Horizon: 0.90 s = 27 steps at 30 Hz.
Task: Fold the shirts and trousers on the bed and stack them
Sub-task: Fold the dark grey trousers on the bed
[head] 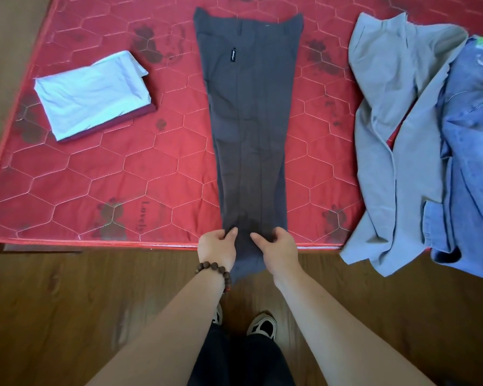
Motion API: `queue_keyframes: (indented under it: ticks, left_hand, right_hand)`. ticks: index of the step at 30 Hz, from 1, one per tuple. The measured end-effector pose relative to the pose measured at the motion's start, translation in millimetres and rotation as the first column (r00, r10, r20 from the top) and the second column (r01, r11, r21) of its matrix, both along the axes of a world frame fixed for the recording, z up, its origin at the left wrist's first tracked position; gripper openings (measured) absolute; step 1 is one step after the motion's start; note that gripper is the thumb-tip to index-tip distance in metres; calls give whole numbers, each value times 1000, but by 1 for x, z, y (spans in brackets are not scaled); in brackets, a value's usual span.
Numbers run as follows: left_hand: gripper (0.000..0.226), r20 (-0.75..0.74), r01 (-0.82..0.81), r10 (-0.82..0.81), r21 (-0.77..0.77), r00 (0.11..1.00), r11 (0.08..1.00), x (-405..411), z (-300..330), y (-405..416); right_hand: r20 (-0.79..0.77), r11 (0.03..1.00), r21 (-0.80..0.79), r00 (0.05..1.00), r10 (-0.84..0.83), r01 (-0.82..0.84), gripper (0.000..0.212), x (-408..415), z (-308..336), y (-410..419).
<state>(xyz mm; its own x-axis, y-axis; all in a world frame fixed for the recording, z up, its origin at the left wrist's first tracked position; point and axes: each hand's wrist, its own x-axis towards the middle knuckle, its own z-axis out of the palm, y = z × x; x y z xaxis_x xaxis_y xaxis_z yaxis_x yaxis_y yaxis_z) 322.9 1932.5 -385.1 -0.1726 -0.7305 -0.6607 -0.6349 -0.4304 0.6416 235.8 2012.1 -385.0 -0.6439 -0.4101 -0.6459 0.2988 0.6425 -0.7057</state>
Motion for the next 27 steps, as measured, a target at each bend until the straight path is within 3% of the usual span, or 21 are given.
queue_keyframes:
  ticks: [4, 8, 11, 16, 20, 24, 27]
  left_hand:
    - [39, -55, -83, 86, 53, 995, 995, 2, -3, -4]
    - [16, -180, -177, 234, 284, 955, 942, 2, -5, -11]
    - [6, -257, -201, 325, 412, 910, 889, -1, 0, -13]
    - [9, -303, -153, 274, 367, 913, 918, -4, -3, -13]
    - [20, -371, -105, 268, 404, 889, 909, -5, -8, -11]
    - [25, -213, -93, 131, 179, 968, 979, 1, -14, -17]
    - [33, -223, -27, 102, 315, 969, 949, 4, 2, -14]
  right_hand:
    - [154, 998, -2, 986, -68, 69, 28, -9, 0, 0]
    - [265, 995, -49, 961, -75, 91, 7, -20, 3, 8]
    - [308, 990, -59, 946, -105, 129, 4, -27, 4, 14]
    - [250, 990, 16, 958, -142, 142, 19, -32, 0, 17]
    - [325, 995, -92, 942, 78, -50, 16, -30, 7, 18]
    - [365, 971, -96, 900, 238, -218, 23, -30, 15, 27]
    - [364, 992, -63, 923, 126, -110, 19, -28, 18, 30]
